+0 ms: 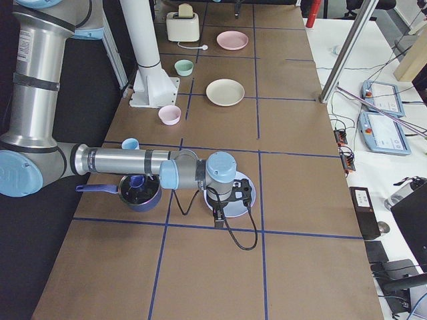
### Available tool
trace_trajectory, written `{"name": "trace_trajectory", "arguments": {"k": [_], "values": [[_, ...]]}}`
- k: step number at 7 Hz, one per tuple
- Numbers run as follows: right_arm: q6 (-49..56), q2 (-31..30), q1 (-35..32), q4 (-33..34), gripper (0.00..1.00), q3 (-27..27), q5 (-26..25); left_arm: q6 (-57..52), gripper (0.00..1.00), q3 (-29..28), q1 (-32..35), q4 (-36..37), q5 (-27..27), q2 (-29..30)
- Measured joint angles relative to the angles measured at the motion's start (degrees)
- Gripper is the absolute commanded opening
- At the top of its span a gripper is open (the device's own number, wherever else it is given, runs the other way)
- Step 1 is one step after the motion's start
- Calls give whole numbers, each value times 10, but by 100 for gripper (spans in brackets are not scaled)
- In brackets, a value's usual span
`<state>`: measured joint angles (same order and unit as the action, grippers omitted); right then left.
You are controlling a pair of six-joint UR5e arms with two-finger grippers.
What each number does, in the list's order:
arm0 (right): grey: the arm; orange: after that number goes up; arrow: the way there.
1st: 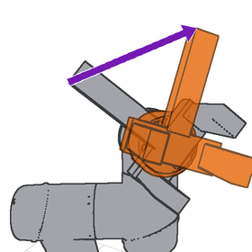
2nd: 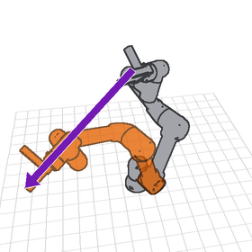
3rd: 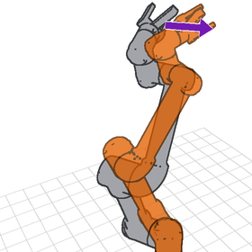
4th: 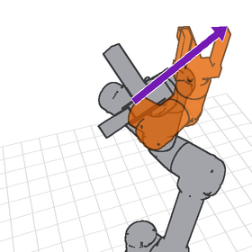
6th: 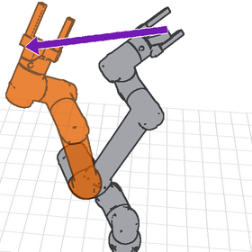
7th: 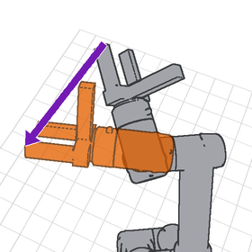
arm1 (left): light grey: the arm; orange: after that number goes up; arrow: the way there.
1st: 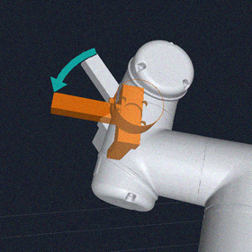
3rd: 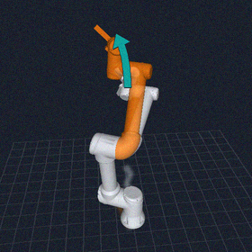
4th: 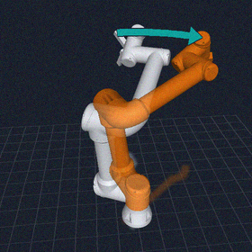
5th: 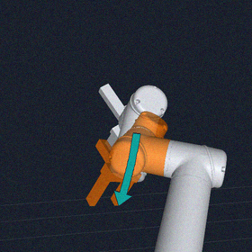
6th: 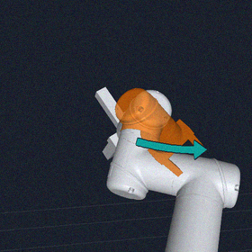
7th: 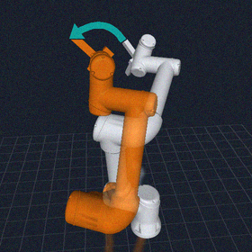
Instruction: Stack three plates with pink and blue
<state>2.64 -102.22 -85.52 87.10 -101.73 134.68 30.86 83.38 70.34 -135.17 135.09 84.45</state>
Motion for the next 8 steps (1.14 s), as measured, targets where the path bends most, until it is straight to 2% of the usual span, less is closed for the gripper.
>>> {"name": "trace_trajectory", "arguments": {"k": [1,2,3,4,5,6,8], "values": [[0,0,0,0,100,0,0,76,100,-27,-36,-61,-7,7],[0,0,0,0,100,1,0,114,88,-38,-69,-87,-21,12],[0,0,0,1,100,1,0,128,29,-42,-90,-95,-29,16],[0,-1,0,1,100,1,0,139,5,-42,-99,-97,-31,19],[0,-1,0,1,100,1,0,151,0,-42,-102,-98,-30,20],[0,-1,0,1,100,1,0,157,0,-39,-103,-99,-27,20],[0,-1,0,1,100,1,0,170,0,-26,-101,-98,23,23]]}}
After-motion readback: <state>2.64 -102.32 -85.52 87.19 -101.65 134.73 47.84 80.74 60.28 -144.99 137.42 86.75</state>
